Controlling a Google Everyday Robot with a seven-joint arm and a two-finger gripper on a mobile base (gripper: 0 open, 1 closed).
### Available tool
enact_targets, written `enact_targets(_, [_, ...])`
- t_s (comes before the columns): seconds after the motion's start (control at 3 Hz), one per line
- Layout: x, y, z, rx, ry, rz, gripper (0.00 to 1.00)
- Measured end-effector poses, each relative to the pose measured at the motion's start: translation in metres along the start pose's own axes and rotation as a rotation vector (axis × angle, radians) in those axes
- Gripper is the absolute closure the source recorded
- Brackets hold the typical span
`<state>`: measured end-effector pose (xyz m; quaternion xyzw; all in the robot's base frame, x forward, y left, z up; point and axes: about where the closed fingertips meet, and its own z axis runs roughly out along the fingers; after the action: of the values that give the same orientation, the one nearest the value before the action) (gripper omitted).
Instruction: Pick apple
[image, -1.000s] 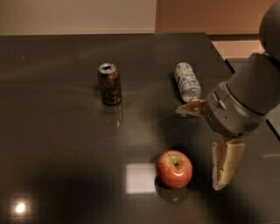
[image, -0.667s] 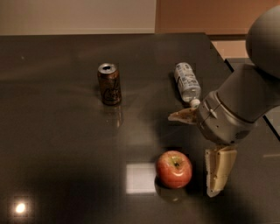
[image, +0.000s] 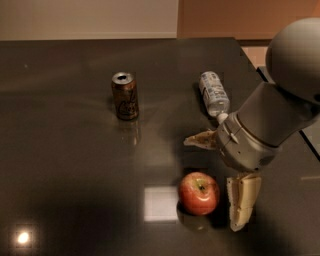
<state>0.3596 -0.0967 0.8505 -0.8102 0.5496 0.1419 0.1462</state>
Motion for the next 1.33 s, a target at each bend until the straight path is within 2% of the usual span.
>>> enact_targets(0.67, [-0.004,0.006,0.007,-0.038,-0.007,-0.006,0.29])
enact_targets(1.33, [-0.012,0.008,-0.002,-0.041,-0.02,0.002,0.77])
